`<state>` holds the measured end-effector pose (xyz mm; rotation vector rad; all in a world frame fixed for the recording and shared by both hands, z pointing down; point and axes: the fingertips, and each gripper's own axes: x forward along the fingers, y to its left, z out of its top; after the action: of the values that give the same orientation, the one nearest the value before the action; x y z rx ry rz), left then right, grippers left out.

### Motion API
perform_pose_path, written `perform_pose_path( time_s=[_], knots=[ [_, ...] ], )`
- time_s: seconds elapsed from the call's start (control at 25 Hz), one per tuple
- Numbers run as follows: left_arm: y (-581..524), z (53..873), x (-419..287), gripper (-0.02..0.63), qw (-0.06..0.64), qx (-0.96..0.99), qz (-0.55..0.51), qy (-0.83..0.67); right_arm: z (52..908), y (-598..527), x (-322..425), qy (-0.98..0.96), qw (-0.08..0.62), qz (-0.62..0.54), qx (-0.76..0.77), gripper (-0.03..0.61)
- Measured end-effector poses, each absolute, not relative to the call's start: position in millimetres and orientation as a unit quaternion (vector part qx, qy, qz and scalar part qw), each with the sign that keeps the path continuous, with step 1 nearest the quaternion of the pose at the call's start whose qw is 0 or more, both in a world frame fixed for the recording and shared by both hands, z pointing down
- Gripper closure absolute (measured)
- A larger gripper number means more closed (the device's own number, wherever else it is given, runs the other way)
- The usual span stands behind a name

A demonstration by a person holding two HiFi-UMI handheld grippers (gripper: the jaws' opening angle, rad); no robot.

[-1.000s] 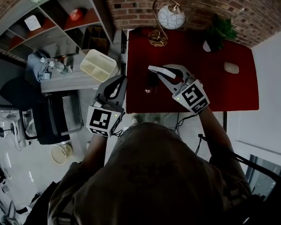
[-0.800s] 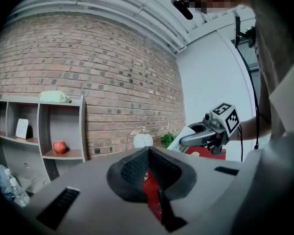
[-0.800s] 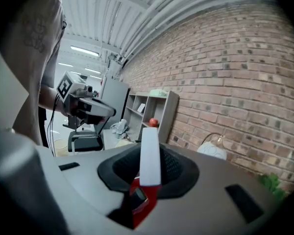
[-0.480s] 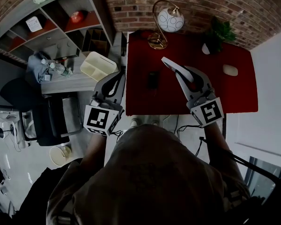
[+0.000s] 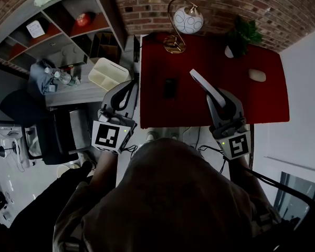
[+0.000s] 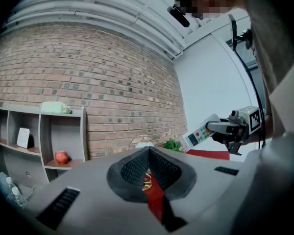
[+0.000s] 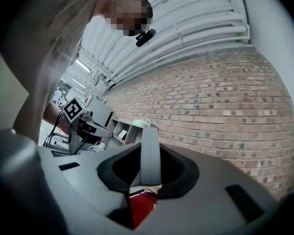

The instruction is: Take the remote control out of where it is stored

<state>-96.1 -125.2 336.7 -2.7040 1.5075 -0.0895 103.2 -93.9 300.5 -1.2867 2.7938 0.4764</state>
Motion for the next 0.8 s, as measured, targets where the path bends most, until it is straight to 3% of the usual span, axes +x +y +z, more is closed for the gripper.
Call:
perform_pose_path(
  time_s=[0.8],
  knots=[
    [-125, 341, -83, 0.603, 0.021, -0.878, -0.034, 0.477, 310, -100, 104, 0.901, -0.009, 0.139, -0.410, 0.491]
  ],
)
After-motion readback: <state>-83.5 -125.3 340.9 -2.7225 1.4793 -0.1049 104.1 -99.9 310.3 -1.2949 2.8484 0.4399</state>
